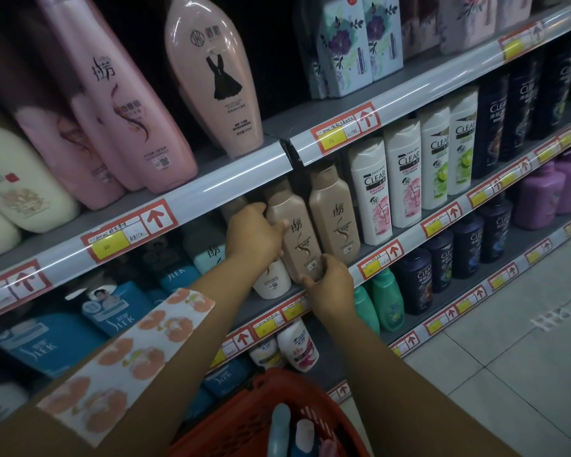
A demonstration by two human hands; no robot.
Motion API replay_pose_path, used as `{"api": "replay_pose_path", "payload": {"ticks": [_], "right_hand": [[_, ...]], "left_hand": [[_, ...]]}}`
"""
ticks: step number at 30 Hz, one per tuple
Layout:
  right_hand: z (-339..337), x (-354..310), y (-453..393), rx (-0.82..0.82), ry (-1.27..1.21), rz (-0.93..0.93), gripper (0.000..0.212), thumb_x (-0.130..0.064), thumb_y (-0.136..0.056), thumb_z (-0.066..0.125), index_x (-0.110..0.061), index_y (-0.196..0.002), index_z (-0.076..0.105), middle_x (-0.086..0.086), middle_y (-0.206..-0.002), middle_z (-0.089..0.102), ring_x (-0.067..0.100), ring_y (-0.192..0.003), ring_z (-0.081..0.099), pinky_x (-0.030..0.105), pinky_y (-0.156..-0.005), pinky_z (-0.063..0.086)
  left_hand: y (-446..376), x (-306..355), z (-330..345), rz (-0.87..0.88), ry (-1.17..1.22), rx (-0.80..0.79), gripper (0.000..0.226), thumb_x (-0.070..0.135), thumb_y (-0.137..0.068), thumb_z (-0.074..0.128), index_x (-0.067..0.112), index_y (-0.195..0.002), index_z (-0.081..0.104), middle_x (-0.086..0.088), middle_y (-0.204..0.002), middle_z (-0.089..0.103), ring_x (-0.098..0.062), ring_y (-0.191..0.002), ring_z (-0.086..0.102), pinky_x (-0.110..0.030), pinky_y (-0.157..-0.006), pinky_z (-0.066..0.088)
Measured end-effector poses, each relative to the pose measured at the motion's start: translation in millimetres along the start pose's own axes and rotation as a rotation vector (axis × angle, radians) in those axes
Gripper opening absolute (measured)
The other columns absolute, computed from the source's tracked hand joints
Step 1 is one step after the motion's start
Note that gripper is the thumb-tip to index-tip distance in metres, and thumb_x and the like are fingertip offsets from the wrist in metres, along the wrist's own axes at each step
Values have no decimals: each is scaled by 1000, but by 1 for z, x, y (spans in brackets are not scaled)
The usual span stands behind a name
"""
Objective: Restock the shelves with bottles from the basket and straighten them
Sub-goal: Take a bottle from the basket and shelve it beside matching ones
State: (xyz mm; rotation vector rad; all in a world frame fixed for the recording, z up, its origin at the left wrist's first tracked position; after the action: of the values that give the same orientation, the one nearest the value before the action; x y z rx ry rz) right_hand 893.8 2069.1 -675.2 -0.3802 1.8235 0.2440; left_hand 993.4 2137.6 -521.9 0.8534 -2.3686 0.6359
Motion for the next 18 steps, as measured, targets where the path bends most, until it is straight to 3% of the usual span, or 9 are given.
{"api": "replay_pose_path", "payload": {"ticks": [6,12,16,18], "right_hand": [[-3,-1,2,27,-23,3,64,-23,-89,75,-12,-144,45,6,-137,48,22,-128,48,35,-108,41],[-4,1,3,9,-33,8,63,-22,-90,74,-12,-144,44,6,-135,46,21,-126,49,36,-109,44],[-6,0,3,20,-18,-1,59,-22,-88,76,-11,-138,48,7,-131,49,23,-123,52,40,-108,46],[-9,0,6,25,-6,-2,54,-24,-88,76,-9,-132,50,7,-128,50,25,-120,54,44,-105,49]], "left_hand": [[-2,-1,0,-41,35,-48,12,22,-96,67,22,-106,60,-6,-78,67,-17,-59,71,-35,-60,63],[1,-2,-1,-27,11,-47,35,24,-96,67,15,-129,60,-6,-81,69,-16,-60,71,-30,-56,61],[13,-5,-8,11,55,21,57,30,-95,68,17,-146,47,-9,-91,73,-17,-69,72,-43,-70,64],[28,-6,-16,94,-24,63,56,37,-96,65,25,-147,47,-9,-102,74,-20,-84,73,-43,-80,63]]}}
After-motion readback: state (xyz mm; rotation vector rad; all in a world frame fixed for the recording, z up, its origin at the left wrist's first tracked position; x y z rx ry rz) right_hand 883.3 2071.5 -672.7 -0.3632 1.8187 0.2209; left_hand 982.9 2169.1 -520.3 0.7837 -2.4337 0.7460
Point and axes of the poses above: each hand's wrist, its own y-axis away from the middle knuckle, its own z-axis out of the palm, x = y × z, the point moved 7 cm from there along -y, towards the middle knuckle
